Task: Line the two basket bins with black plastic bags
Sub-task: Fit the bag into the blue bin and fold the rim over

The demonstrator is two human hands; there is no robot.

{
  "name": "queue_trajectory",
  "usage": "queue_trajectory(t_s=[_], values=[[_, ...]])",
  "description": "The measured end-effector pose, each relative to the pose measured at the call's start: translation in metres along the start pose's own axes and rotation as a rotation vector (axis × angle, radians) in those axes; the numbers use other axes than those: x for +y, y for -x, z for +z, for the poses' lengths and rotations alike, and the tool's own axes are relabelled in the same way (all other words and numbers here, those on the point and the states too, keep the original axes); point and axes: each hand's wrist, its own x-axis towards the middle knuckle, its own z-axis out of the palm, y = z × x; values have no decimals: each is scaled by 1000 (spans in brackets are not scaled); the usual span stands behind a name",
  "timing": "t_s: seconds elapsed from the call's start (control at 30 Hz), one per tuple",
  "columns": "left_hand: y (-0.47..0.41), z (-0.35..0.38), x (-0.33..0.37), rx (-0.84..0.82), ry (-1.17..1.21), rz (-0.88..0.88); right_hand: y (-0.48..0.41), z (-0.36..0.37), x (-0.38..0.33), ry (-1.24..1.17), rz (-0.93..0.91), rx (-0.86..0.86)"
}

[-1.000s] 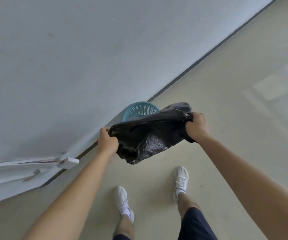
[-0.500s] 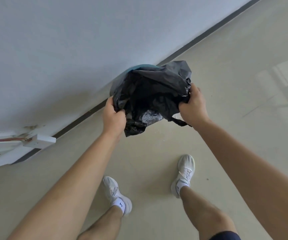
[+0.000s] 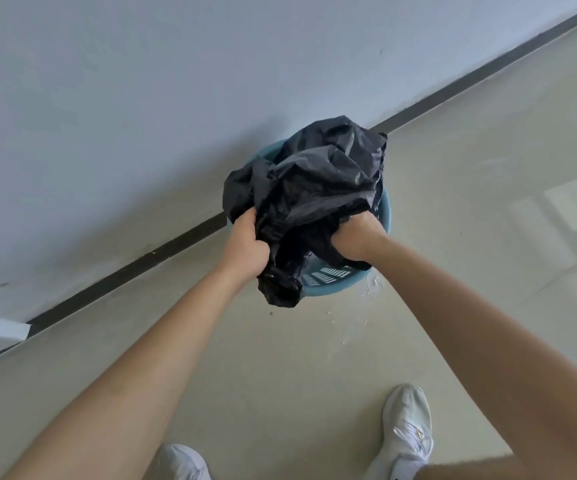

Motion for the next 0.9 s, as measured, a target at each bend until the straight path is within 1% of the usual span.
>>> queue_trajectory(t_s=[0.03, 0.1, 0.17, 0.23, 0.27, 0.33, 0.43, 0.47, 0.5, 0.53, 0.57, 0.6, 0.67, 0.7, 0.77, 0.83, 0.87, 0.9], values=[[-12, 4, -3, -30, -95, 17, -10, 7, 1, 41, 19, -35], [-37, 13, -7, -95, -242, -6, -31, 22, 3, 117, 49, -119], [-57, 24, -8, -152, -292, -81, -48, 36, 5, 167, 40, -227], [-70, 36, -14, -179, -378, -140, -59, 47, 6, 167, 48, -392], [-76, 41, -21, -192, -472, -142, -64, 52, 9, 167, 35, -445], [-81, 51, -23, -249, -721, -155, -71, 57, 13, 224, -10, -479], [-79, 58, -26, -335, -1055, 30, -80, 58, 20, 276, -7, -488], [-79, 57, -27, -299, -1012, 65, -82, 57, 22, 291, -11, -474], [-77, 52, -27, -207, -919, 128, -81, 55, 23, 310, -16, -456], [-74, 46, -27, -81, -882, 238, -79, 54, 23, 342, -22, -422], [-68, 38, -26, 78, -854, 366, -75, 52, 24, 378, -41, -353], [-63, 28, -28, 219, -841, 453, -70, 50, 25, 417, -64, -248], [-55, 8, -31, 402, -796, 545, -60, 40, 27, 499, -68, 30], [-52, -1, -32, 457, -759, 532, -56, 36, 29, 543, -79, 195], [-53, -13, -36, 502, -758, 452, -52, 26, 35, 625, -176, 529], [-58, -18, -42, 442, -738, 353, -54, 19, 43, 597, -216, 798], [-60, -18, -44, 399, -702, 328, -56, 15, 49, 538, -188, 856], [-62, -17, -46, 375, -661, 328, -59, 12, 56, 451, -155, 856]])
